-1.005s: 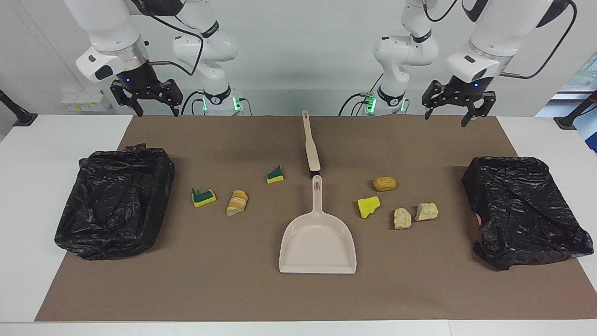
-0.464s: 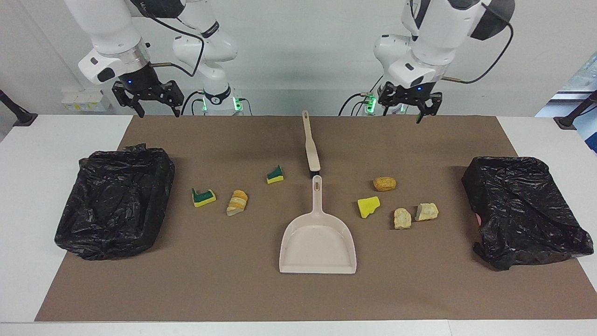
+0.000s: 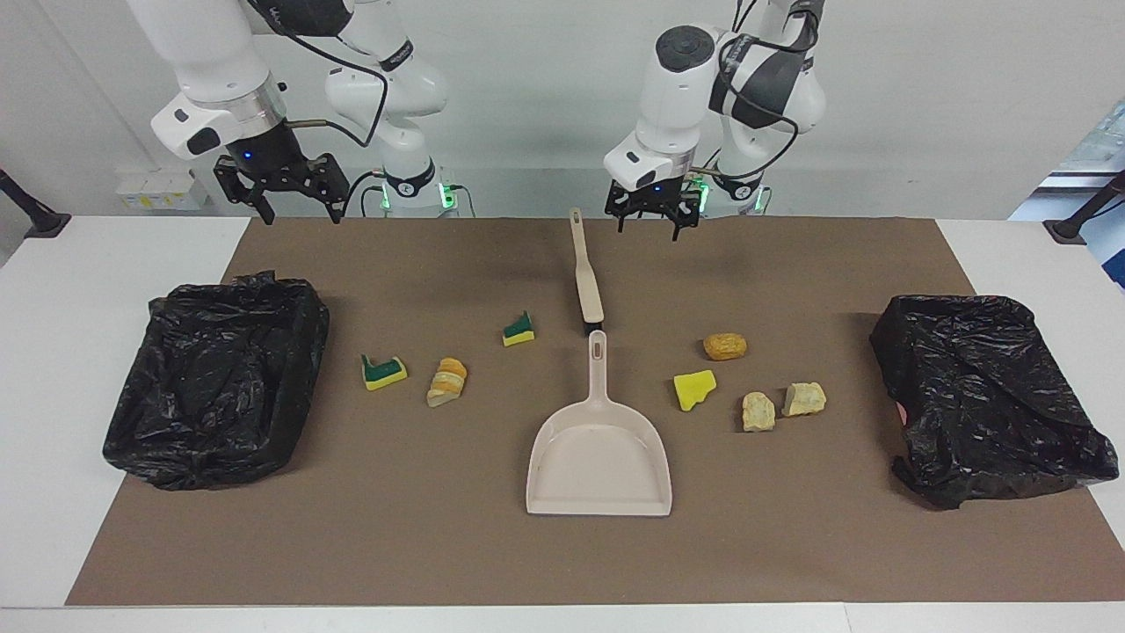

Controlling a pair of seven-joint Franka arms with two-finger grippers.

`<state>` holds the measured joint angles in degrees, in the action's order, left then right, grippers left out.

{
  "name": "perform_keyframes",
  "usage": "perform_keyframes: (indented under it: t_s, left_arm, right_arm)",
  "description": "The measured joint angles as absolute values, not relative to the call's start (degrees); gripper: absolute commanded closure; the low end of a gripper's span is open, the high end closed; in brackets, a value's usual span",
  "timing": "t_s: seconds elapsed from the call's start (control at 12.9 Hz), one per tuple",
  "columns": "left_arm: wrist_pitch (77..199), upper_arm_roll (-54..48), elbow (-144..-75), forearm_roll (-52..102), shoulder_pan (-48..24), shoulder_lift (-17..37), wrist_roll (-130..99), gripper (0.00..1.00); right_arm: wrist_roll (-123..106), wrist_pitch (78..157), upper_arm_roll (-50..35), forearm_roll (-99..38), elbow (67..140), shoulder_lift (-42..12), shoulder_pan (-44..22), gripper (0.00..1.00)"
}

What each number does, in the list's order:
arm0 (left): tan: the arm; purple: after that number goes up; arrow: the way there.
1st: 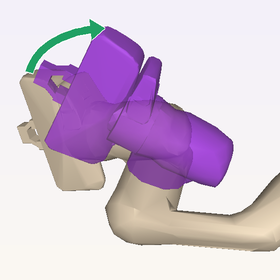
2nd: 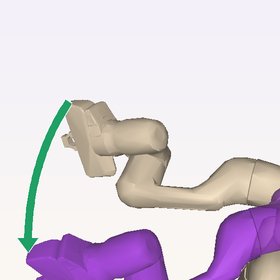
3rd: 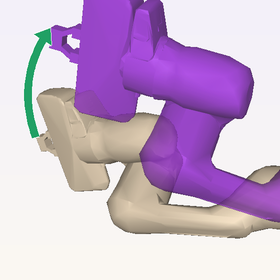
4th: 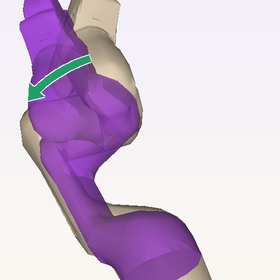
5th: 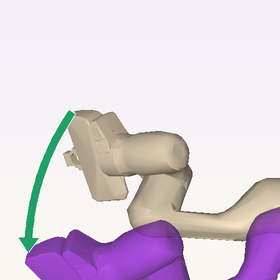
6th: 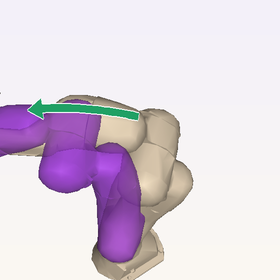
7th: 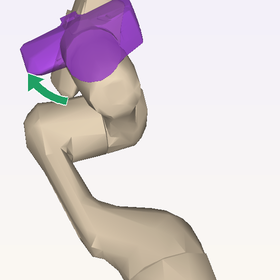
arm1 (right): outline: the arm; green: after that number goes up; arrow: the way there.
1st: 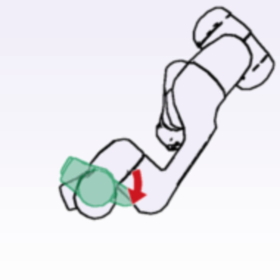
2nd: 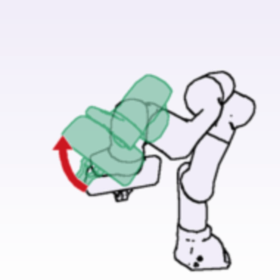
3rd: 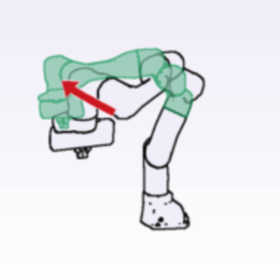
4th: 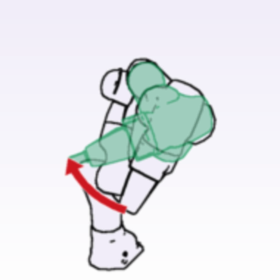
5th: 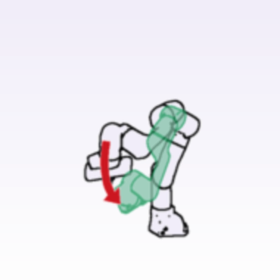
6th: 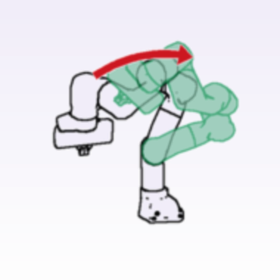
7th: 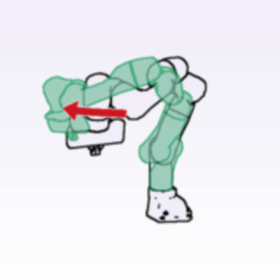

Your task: Sweep and dump trash in bin

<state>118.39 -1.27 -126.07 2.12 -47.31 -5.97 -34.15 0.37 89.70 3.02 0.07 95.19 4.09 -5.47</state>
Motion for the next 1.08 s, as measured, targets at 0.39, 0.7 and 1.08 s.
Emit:
perform_keyframes:
  t_s: [0.39,0.7,1.08]
  left_arm:
    - [126.45,-1.31,-131.35,2.13,-54.16,-3.23,-42.92,0.00]
    - [127.60,-1.25,-133.42,2.31,-55.47,-2.95,-43.34,0.00]
    - [128.33,-1.05,-133.82,7.38,-55.47,-2.95,-43.35,0.14]
  right_arm:
    - [3.98,91.68,2.73,0.06,93.60,-1.44,-11.33,0.00]
    - [12.46,97.00,2.42,0.01,93.13,-5.80,-17.51,0.00]
    - [25.56,105.74,2.18,-0.22,93.03,-11.85,-25.98,0.00]
